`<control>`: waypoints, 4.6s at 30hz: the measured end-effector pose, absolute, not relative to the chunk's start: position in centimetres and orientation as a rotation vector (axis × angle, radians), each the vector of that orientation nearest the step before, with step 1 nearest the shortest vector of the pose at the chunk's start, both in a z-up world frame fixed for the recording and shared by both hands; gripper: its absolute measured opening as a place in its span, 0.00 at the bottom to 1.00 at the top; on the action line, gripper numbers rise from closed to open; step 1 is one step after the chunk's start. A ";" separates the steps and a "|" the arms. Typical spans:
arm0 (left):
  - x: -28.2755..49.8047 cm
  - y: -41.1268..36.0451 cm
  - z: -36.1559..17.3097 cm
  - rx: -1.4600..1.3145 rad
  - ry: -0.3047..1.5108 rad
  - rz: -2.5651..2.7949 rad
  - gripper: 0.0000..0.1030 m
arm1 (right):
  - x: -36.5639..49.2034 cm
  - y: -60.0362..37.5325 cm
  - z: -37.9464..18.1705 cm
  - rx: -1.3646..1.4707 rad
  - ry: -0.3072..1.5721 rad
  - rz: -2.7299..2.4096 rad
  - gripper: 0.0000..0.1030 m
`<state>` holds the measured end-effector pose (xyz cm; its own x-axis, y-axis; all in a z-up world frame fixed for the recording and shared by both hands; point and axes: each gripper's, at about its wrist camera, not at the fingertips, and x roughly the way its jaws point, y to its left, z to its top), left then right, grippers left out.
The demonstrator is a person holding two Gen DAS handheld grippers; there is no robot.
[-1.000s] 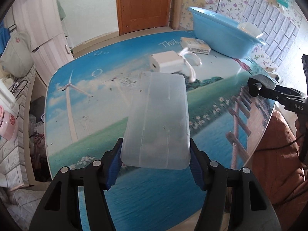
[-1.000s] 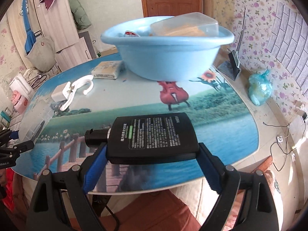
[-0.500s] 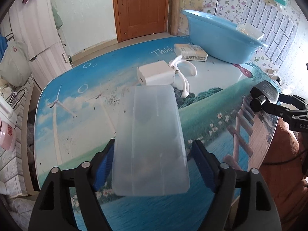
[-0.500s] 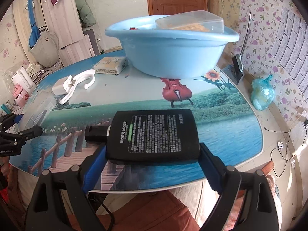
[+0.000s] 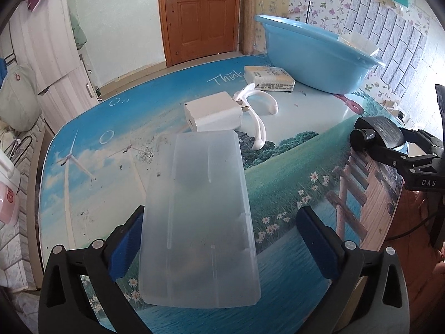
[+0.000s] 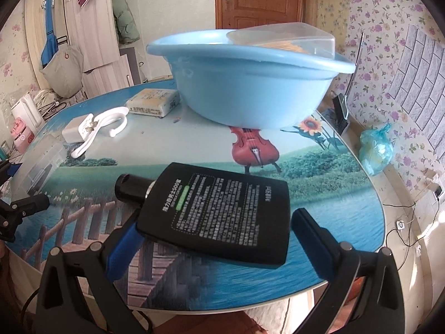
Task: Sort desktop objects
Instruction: 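Carry the lotion bottle and clear case to the basin and release both, then grasp the white charger with the left tool while the right grasps the white hook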
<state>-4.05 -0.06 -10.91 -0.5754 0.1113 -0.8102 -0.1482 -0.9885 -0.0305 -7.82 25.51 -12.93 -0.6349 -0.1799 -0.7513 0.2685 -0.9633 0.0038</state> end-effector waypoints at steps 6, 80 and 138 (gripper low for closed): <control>-3.7 0.0 -11.1 -1.336 0.053 2.689 1.00 | -7.7 25.5 -12.9 1.183 0.156 -2.638 1.00; -18.9 14.5 -1.5 -1.005 0.226 2.567 0.77 | -18.3 29.6 -4.9 0.868 0.018 -2.802 0.91; -11.2 -1.2 -8.8 -1.374 -0.140 2.741 0.90 | -11.1 22.9 -4.9 0.918 -0.009 -2.764 0.93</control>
<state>-11.21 -1.16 -8.78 -0.5973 0.1054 -0.7951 -0.0237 -0.9932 -0.1139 -11.12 22.89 -4.94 -0.7778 -0.2173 -0.5897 0.2135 -0.9739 0.0773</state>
